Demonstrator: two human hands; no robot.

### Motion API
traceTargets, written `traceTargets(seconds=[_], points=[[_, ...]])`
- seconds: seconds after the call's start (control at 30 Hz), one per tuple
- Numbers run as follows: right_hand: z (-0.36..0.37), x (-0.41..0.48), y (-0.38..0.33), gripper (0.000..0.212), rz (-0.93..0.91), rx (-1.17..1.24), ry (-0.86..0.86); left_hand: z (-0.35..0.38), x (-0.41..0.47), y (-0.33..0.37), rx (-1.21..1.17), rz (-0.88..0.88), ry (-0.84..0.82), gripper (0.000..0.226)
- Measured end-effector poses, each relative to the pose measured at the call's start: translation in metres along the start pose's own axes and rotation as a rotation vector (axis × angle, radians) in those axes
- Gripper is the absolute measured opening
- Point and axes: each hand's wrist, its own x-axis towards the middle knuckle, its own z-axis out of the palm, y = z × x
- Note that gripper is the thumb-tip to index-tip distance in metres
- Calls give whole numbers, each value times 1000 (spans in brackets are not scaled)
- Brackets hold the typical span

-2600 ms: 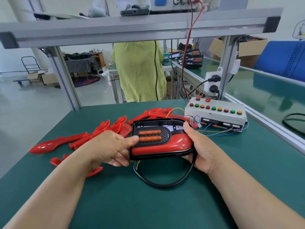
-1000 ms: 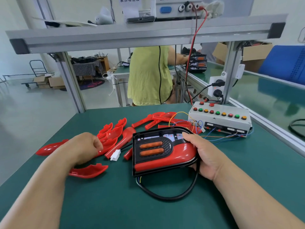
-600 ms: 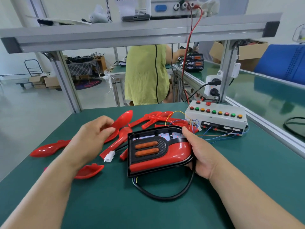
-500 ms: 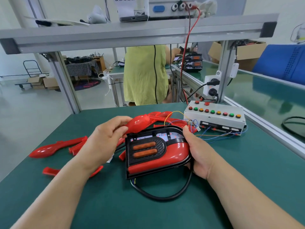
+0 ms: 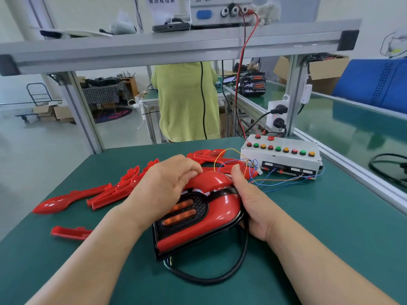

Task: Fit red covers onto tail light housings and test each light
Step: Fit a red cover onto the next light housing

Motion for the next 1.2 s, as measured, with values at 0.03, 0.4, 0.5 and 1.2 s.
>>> traceTargets(seconds=[0.03, 0.4, 0.5, 1.2], points=[[0, 0, 1, 60, -22, -5, 0, 2, -1, -1, 41, 14, 26, 13], [-5, 3, -1, 43, -34, -13, 107, 2, -18, -14, -12, -56, 17, 40], [-5, 5, 0, 57, 20, 17, 113, 2, -18, -11, -40, -65, 36, 40], [-4, 0, -2, 53, 5, -70, 102, 8, -21, -12, -84, -99, -32, 37]])
